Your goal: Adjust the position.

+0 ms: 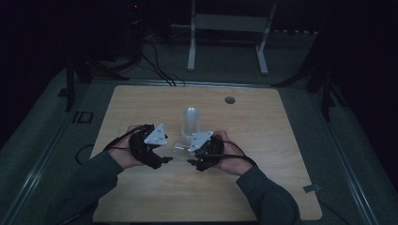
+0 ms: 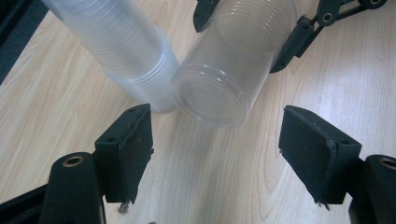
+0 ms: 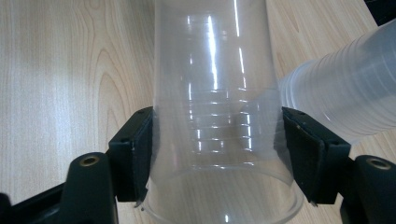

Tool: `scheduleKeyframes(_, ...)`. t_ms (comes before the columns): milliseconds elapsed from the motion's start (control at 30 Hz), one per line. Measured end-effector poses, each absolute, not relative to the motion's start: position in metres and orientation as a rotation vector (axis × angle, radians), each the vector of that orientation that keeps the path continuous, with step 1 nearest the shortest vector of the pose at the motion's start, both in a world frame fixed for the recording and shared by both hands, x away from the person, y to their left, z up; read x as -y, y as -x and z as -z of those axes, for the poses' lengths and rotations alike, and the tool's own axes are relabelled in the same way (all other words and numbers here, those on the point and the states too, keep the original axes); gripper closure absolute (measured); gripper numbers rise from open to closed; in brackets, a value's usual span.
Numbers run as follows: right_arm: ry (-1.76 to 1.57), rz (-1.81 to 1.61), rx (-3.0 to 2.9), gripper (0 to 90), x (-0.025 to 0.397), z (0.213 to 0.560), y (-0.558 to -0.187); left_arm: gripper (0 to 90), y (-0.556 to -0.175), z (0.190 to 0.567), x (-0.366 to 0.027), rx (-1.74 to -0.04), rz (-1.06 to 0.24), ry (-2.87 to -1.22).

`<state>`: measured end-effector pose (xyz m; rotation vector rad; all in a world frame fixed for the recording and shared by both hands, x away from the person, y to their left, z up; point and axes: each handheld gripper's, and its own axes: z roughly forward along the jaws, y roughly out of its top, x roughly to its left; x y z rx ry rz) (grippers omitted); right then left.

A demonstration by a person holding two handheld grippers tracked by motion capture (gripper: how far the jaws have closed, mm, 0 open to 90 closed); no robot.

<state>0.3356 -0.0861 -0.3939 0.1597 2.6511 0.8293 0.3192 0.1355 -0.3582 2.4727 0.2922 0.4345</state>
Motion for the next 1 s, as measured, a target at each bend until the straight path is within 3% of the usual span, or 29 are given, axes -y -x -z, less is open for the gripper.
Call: scheduleKeyframes(1000,-0.085,-0.743,-2.695,31.3,0.083,0.398,-0.328,21.4,-0.321,0.365,-0.115,-0.213,-0.461,-2.638)
